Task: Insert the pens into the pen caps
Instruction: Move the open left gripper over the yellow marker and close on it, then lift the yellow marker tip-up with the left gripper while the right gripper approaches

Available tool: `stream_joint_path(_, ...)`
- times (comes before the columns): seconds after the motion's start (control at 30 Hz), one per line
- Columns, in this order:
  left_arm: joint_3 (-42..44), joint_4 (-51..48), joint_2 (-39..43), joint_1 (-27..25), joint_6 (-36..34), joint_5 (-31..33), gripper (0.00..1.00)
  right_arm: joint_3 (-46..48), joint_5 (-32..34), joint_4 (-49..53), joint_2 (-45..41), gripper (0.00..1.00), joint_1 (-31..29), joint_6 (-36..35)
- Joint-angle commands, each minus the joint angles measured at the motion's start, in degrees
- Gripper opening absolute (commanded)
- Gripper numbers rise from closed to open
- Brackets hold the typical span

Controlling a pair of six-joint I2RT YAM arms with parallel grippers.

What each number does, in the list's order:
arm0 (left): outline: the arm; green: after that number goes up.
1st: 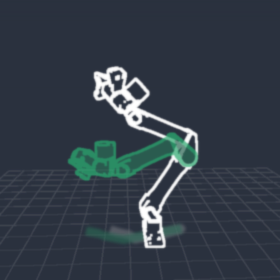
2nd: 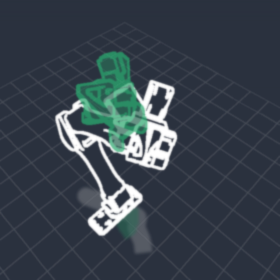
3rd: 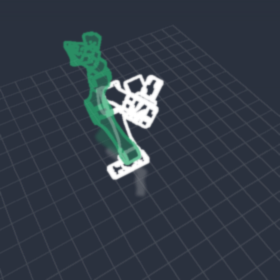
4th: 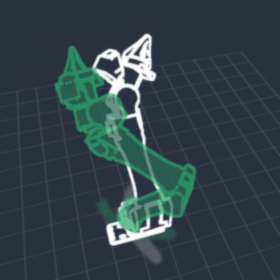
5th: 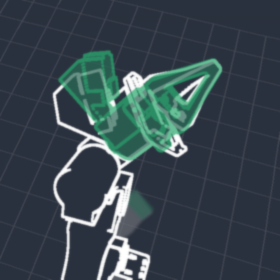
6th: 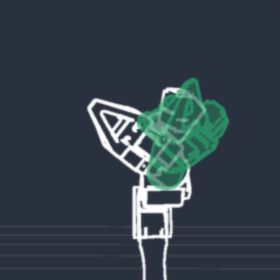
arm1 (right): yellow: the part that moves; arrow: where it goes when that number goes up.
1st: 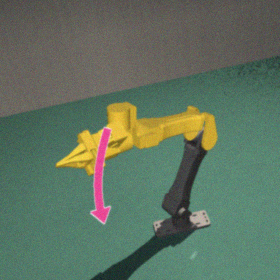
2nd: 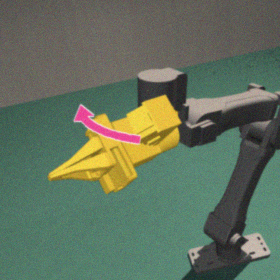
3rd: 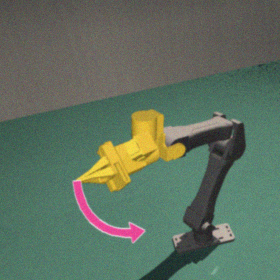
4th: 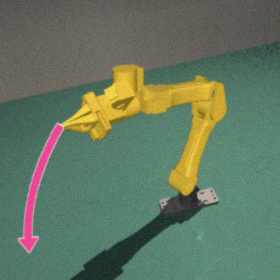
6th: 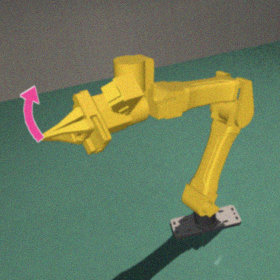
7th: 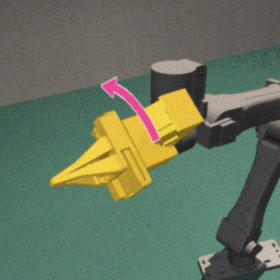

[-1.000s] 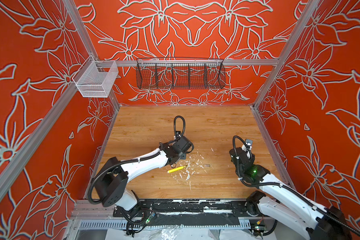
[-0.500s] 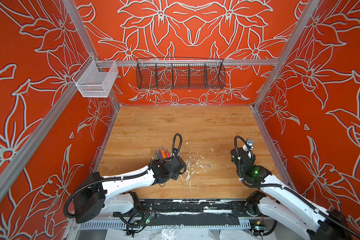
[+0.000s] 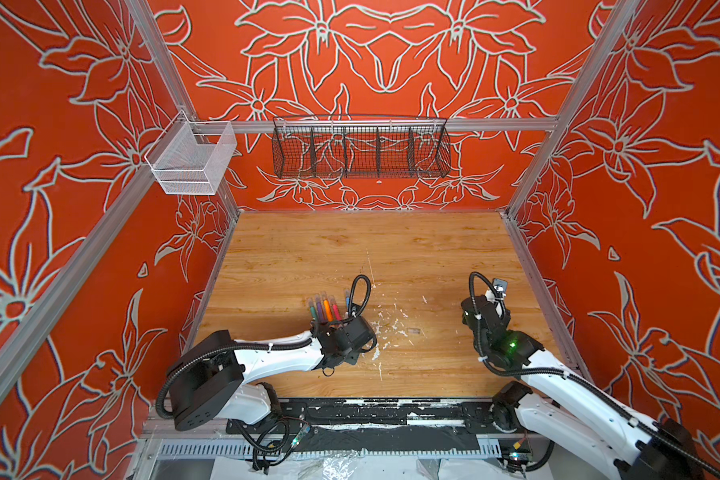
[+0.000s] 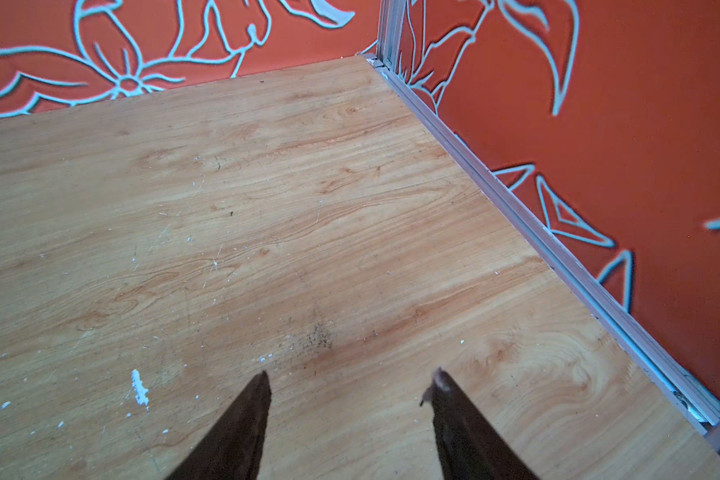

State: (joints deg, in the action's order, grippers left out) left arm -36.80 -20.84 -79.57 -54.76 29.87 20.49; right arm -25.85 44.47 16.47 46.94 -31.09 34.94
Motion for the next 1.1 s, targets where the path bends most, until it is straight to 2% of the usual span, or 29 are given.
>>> stream_joint_path(0.0, -0.6, 1.1, -1.8, -0.1, 0.8, 0.8, 0.59, 0.3, -0.7, 1.5, -1.2, 0.62, 0.5, 0.8)
stream_joint_path(0.13, -0.7, 2.0, -3.7, -0.2, 0.6, -0.3, 0.59, -0.7, -6.2, 3.0, -3.3, 0.62, 0.4, 0.9)
stream_joint_path(0.2, -1.0, 2.0, -4.4, -0.2, 0.4, -1.3, 0.57, -1.5, -12.1, 3.3, -4.9, 0.62, 0.5, 1.5)
stream_joint_path(0.3, -1.2, 2.1, -5.5, -0.3, 0.4, -3.4, 0.55, -3.8, -22.0, 6.3, -7.7, 0.61, 0.3, 6.6)
stream_joint_path(0.37, -1.3, 2.2, -6.4, -0.3, 0.7, -5.0, 0.53, -3.9, -29.7, 3.7, -9.4, 0.61, -0.6, 7.9)
stream_joint_path(0.4, -1.4, 2.1, -6.8, -0.3, 0.8, -5.8, 0.52, -4.0, -31.6, 2.7, -9.8, 0.61, -1.2, 8.6)
stream_joint_path(0.5, -2.4, 1.1, -8.0, -0.6, 1.0, -7.4, 0.47, -6.1, -33.4, 0.7, -10.0, 0.6, -4.9, 9.2)
stream_joint_path(0.53, -2.8, 0.6, -8.3, -0.6, 1.3, -7.6, 0.41, -6.9, -33.2, 0.1, -9.7, 0.6, -6.4, 9.2)
stream_joint_path(0.6, -3.7, -0.9, -8.9, -0.7, 1.8, -8.0, 0.24, -8.5, -32.9, -0.4, -9.4, 0.6, -8.7, 9.4)
stream_joint_path(0.63, -4.2, -1.6, -9.1, -0.7, 2.4, -8.2, 0.2, -9.7, -32.8, -0.3, -9.2, 0.61, -9.7, 9.7)
stream_joint_path(0.77, -4.3, -1.4, -9.8, -0.7, 2.9, -11.0, 0.15, -13.4, -35.5, -0.1, -8.4, 0.65, -12.2, 14.4)
stream_joint_path(0.83, -4.2, -1.4, -10.2, -0.7, 3.0, -12.7, 0.1, -13.4, -37.1, -0.3, -8.5, 0.74, -12.5, 20.9)
stream_joint_path(0.93, -4.3, -0.8, -10.3, -0.7, 3.0, -14.7, 0.02, -10.5, -42.2, -8.6, -8.4, 0.83, -13.0, 25.1)
stream_joint_path(1.07, -8.2, -2.4, -9.5, -0.3, 1.1, -17.3, 0.0, -10.4, -43.9, -9.5, -7.7, 0.86, -13.8, 30.1)
